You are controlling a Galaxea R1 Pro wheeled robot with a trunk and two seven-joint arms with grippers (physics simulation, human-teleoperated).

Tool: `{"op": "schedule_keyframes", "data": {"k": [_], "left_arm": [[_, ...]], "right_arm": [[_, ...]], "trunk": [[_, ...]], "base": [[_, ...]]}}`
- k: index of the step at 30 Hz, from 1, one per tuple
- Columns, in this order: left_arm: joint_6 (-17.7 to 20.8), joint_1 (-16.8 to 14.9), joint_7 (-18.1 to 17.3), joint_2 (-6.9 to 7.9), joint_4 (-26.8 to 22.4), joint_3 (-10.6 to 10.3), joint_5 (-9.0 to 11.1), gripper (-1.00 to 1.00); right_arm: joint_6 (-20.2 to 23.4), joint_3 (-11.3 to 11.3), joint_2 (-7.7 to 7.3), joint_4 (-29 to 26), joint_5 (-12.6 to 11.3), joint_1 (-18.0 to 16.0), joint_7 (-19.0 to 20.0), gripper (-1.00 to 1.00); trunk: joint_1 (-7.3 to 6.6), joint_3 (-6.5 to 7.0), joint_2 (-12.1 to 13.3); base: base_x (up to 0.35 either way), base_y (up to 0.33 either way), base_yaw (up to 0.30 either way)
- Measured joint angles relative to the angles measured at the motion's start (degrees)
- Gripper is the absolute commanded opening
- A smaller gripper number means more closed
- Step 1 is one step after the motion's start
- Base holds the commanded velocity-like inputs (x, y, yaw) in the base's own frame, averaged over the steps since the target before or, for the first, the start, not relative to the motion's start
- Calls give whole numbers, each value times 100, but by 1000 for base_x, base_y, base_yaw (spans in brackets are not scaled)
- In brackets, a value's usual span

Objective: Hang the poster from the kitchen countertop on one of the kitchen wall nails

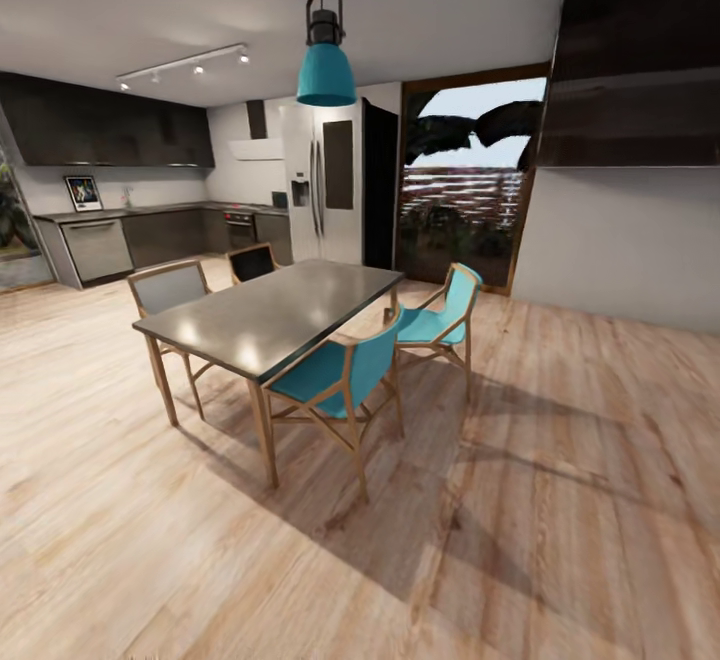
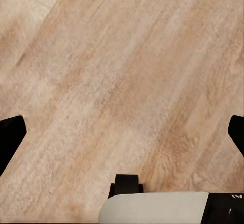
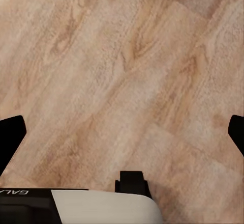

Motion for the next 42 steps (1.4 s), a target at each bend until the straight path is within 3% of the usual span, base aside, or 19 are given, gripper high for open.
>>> {"op": "schedule_keyframes", "data": {"k": [7,22,32,42], "left_arm": [[-1,0,4,0,1,0,0,100],[-3,0,6,5,0,18,8,100],[-8,0,-9,0,-1,369,8,100],[-8,0,-10,0,-1,404,8,100]], "right_arm": [[0,0,0,0,6,0,-8,100],[-8,-7,0,0,6,0,-7,100],[-8,-8,0,0,6,0,-9,100],[-8,-8,0,0,6,-1,-9,100]], "trunk": [[0,-17,0],[-3,-62,0],[-3,-103,0],[-3,-144,0]], "base": [[1,34,285],[272,154,201],[281,177,251],[281,178,252]]}}
